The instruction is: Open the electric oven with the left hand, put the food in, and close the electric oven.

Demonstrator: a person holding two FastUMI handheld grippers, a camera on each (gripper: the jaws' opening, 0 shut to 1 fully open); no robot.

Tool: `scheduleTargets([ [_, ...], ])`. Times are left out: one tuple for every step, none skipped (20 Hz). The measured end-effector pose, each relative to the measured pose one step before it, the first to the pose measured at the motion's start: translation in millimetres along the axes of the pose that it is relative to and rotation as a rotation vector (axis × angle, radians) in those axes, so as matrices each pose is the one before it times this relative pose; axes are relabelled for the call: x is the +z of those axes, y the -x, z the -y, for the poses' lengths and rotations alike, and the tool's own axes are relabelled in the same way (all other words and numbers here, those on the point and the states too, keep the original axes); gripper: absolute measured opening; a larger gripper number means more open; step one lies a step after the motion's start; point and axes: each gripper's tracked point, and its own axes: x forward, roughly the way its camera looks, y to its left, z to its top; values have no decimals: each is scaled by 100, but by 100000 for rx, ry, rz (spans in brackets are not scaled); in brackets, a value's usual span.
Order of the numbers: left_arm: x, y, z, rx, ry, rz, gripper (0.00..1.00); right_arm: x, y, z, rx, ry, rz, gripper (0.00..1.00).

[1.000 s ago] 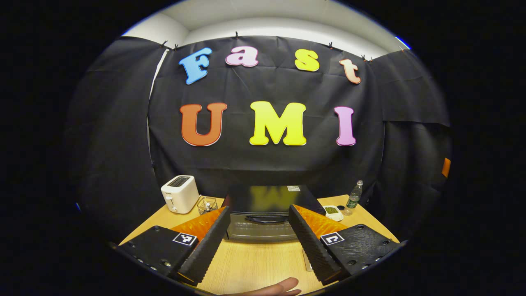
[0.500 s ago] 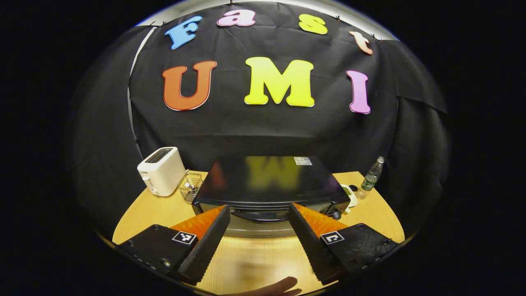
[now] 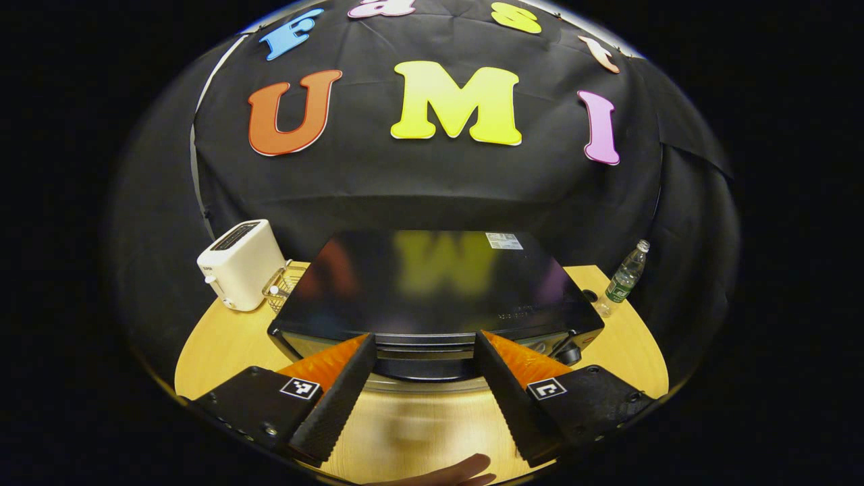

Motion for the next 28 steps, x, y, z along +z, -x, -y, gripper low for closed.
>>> scheduleTargets([
  [-447,-187,350,-91,1244,-1847,96,-38,100,13,-341,987,905,89],
  [317,-84,1,605,-1565,521,98,57,120,-205,418,347,480,89],
  [-500,-191,129,1010,-2333,-2224,98,54,39,-213,894,165,14,90],
  [41,-102,115,1450,-2915,-214,97,-49,-17,-141,622,327,-146,100],
  [135,-213,5,158,-843,444,97,-111,-71,143,183,179,-34,90],
  [-265,69,-12,47,865,-891,95,-80,25,19,312,197,-251,100],
  [22,94,127,-286,844,185,96,-135,44,-38,366,84,-556,90],
  [-250,283,-112,-444,-5,-96,96,-224,1,-41,435,2,-588,90],
  [-1,174,-36,-467,-1278,463,97,-94,-36,47,459,-78,-488,100],
  [-371,354,-89,-293,-889,-762,96,-225,-64,149,-50,-111,-541,100],
  [-248,423,23,55,173,-576,96,-91,-171,173,-260,-1,-560,100],
  [-467,419,96,191,429,-1448,96,-259,-160,254,-587,311,-806,100],
  [-309,363,47,160,8,-501,96,-135,-181,104,-299,456,-756,100],
  [-452,358,96,-2,-96,-186,96,-211,-119,-82,131,279,-805,100],
  [-401,415,-21,-31,108,569,96,-235,-160,-98,519,-6,-860,90],
  [-398,410,109,-219,-1030,997,96,-200,-123,-4,235,-292,-434,100],
  [-400,294,-40,-156,-450,1957,96,-101,-10,72,-186,-401,-271,100],
  [-499,406,163,189,837,1168,95,-155,-118,67,-136,-354,-291,100],
  [-562,503,-87,172,-74,1362,95,-23,-104,53,-336,-124,-270,89],
  [-636,431,-3,226,127,362,95,55,-6,-7,-166,128,-8,100],
  [-628,331,116,271,448,654,95,164,145,-66,-20,333,425,100],
  [-650,446,37,59,-24,286,95,235,166,-46,-54,401,607,100],
  [-1088,470,118,107,770,-71,95,283,236,-98,194,282,604,100],
  [-924,434,95,-14,-256,25,95,56,281,-103,166,260,540,90],
  [-911,335,55,63,-118,94,96,288,232,-60,-45,178,737,90],
  [-785,255,-10,77,287,-164,95,215,253,-146,-34,295,702,90],
  [-765,173,-1,148,535,131,95,364,345,-252,380,239,981,100],
  [-368,214,84,115,-68,1240,95,229,309,-271,447,-90,892,90],
])
